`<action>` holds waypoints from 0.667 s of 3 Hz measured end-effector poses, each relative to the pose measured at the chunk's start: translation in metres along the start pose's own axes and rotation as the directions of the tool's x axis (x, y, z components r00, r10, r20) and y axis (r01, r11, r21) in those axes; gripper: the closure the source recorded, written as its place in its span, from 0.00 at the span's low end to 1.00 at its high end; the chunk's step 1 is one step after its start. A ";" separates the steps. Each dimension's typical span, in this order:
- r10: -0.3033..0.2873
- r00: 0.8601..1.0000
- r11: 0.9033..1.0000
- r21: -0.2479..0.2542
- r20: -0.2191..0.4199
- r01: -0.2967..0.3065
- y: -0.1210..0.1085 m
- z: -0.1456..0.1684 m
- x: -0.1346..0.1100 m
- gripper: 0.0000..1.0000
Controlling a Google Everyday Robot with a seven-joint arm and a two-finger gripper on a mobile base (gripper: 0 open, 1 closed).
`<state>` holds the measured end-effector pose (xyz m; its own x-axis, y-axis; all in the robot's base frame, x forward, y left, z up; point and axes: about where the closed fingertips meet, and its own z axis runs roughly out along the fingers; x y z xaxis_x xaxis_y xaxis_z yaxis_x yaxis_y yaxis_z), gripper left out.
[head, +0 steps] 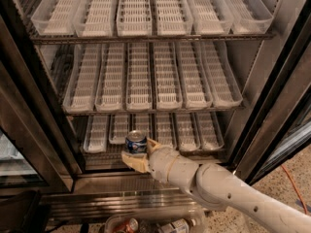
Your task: Pick pepsi can from bottom shelf of fridge
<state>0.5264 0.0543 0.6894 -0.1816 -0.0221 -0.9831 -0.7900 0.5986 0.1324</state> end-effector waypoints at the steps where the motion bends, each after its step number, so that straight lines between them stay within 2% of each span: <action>1: 0.012 1.000 0.999 -0.037 -0.003 -0.012 0.000 -0.044 -0.023 1.00; 2: 0.013 0.999 0.995 -0.095 -0.036 -0.016 0.007 -0.077 -0.035 1.00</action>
Offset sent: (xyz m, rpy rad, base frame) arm -0.0745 -0.0875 0.0662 -0.0217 0.0665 0.1784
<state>0.4823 -0.0026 0.7347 -0.2130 -0.0434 -0.9761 -0.8388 0.5204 0.1599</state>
